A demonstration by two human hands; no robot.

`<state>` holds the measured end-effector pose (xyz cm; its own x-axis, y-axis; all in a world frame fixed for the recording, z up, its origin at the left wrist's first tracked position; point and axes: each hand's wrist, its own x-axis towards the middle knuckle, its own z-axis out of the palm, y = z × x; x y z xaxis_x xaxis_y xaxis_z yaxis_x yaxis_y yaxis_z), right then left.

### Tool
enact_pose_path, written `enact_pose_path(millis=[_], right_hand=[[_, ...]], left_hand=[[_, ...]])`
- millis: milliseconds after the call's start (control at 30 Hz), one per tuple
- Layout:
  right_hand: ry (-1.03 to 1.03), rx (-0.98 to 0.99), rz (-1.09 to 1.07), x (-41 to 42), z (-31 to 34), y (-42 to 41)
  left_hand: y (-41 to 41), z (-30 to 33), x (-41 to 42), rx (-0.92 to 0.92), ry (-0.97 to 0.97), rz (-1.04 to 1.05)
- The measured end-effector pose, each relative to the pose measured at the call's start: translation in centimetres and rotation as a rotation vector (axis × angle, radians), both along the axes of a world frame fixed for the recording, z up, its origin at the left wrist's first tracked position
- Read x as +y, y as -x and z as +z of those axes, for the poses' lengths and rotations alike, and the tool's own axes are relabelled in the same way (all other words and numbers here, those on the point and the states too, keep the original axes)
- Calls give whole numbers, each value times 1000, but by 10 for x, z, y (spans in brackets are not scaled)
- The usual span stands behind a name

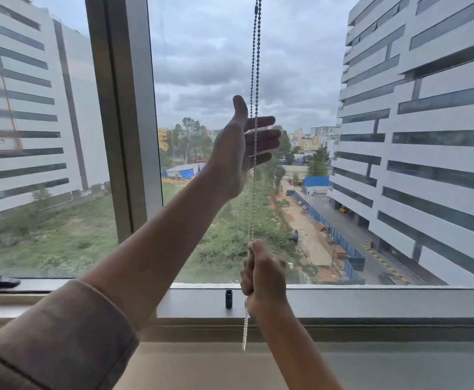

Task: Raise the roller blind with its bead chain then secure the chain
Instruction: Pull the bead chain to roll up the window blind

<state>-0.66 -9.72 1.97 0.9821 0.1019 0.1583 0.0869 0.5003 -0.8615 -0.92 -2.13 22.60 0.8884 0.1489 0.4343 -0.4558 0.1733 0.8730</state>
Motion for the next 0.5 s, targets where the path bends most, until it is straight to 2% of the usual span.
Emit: enact_pose_path(millis=[167, 333, 500], right_hand=[[20, -3, 10, -3, -18, -3], [96, 6, -9, -4, -25, -4], [203, 75, 15, -8, -42, -3]], left_hand=[[5, 8, -10, 48, 96, -57], [7, -10, -19, -23, 132, 179], [14, -43, -31, -128, 82, 243]])
